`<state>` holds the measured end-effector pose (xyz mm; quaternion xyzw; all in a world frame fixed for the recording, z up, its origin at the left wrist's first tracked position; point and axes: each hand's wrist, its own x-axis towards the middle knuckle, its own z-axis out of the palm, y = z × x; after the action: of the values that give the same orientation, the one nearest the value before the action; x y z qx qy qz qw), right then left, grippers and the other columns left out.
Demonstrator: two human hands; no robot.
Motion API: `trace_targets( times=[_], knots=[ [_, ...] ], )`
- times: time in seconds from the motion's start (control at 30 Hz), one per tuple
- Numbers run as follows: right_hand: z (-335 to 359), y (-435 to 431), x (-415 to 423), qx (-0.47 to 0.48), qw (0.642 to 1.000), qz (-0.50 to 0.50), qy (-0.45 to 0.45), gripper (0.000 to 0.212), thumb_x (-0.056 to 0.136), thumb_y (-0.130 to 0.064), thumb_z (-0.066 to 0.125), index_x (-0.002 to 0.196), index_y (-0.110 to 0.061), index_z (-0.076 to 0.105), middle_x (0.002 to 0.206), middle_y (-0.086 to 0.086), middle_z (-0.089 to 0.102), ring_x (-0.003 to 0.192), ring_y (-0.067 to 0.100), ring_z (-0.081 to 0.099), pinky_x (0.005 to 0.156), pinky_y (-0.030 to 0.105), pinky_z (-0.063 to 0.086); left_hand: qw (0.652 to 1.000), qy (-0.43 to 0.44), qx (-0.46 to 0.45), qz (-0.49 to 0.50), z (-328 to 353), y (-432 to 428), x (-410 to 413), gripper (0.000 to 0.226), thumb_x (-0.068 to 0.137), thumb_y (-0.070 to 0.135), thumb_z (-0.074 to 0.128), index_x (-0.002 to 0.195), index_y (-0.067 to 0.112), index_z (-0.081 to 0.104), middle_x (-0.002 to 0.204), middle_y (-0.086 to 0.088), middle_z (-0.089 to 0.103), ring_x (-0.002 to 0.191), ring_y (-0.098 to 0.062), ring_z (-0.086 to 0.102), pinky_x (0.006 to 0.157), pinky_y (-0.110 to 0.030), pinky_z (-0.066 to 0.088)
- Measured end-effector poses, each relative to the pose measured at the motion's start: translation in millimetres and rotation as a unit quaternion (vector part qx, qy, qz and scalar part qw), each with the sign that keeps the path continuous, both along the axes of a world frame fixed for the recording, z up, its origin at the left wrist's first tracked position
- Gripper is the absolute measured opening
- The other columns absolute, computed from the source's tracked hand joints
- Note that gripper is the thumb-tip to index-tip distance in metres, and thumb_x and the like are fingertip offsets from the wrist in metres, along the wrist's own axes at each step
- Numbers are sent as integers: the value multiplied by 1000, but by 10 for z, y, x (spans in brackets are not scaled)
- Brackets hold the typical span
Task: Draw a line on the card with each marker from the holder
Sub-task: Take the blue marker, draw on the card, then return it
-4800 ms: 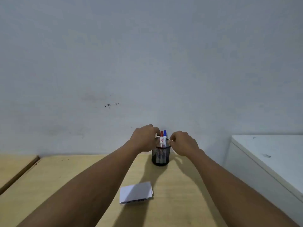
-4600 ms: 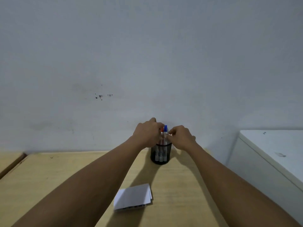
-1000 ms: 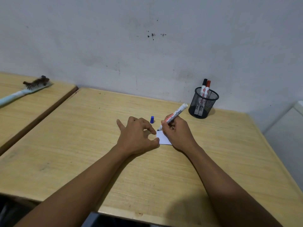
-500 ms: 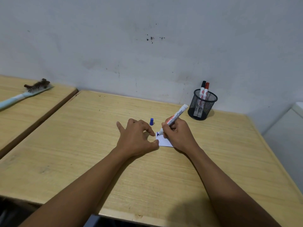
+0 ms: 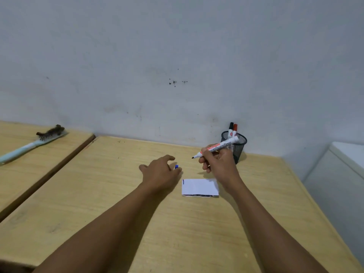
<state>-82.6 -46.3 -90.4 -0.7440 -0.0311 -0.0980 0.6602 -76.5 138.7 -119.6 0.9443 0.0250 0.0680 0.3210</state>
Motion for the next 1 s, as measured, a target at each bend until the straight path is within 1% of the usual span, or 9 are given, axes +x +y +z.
trace_targets(
  times=[0.1, 0.17, 0.23, 0.33, 0.5, 0.67, 0.83, 0.9, 1.0],
  knots=[
    [-21, -37, -76, 25, 999, -32, 5, 18, 96, -19, 64, 85, -7, 70, 66, 4, 66, 53, 14, 52, 51, 26, 42, 1000, 2, -24, 12, 61, -56, 6, 18, 85, 45, 60, 85, 30, 69, 71, 12, 70, 84, -10, 64, 84, -38, 25],
    [21, -60, -113, 67, 997, -44, 7, 18, 96, -17, 64, 85, -3, 71, 64, 5, 65, 51, 13, 50, 48, 22, 41, 989, 8, -146, -9, 135, -88, 5, 14, 77, 42, 67, 76, 29, 72, 73, 11, 73, 80, -9, 66, 86, -40, 37],
    [96, -69, -135, 89, 995, -47, 8, 19, 96, -15, 64, 87, 0, 71, 63, 5, 65, 48, 12, 49, 46, 21, 40, 958, 5, -282, -46, 262, -111, -28, 6, 76, 31, 75, 77, 25, 77, 75, 6, 74, 72, -6, 66, 76, -35, 50],
    [205, -83, -157, 104, 993, -51, -4, 18, 96, -14, 63, 81, -6, 71, 63, 6, 65, 47, 13, 48, 45, 23, 39, 927, 0, -364, -86, 450, -185, -124, 10, 84, 12, 77, 94, 10, 77, 74, 0, 70, 57, 4, 60, 56, -10, 44],
    [354, -110, -227, 91, 995, -30, -20, 19, 96, -15, 63, 81, -8, 71, 68, 11, 65, 47, 13, 47, 47, 25, 37, 908, 1, -400, -123, 601, -296, -182, 15, 86, 12, 75, 101, 12, 78, 86, -1, 75, 66, 1, 62, 64, -12, 46],
    [413, -163, -270, 96, 995, -14, -29, 21, 97, -19, 64, 81, -6, 69, 65, 7, 64, 47, 11, 47, 47, 24, 38, 894, -18, -427, -138, 676, -402, -194, 14, 83, 9, 77, 97, 10, 79, 80, 6, 75, 65, 4, 63, 58, -7, 45],
    [464, -260, -241, 103, 995, -11, 2, 29, 97, -29, 64, 79, -7, 68, 61, 3, 60, 48, 13, 48, 53, 28, 41, 906, -79, -383, -159, 717, -512, -187, 11, 80, 8, 81, 86, 17, 80, 84, -4, 78, 76, -8, 68, 74, -22, 53],
    [506, -296, -230, 70, 997, -25, 13, 36, 95, -39, 64, 79, -7, 70, 60, 4, 61, 46, 14, 48, 54, 31, 41, 912, -110, -364, -154, 753, -546, -148, 10, 80, 13, 81, 85, 21, 80, 82, -1, 78, 75, -8, 65, 71, -21, 51],
    [542, -416, -161, -78, 981, -164, -65, 37, 87, -46, 71, 81, -10, 67, 54, -6, 56, 46, 8, 46, 54, 28, 40, 929, -191, -286, -140, 925, -603, -7, 9, 82, 17, 80, 90, 20, 80, 82, 4, 77, 67, -6, 60, 62, -15, 48]
  ],
)
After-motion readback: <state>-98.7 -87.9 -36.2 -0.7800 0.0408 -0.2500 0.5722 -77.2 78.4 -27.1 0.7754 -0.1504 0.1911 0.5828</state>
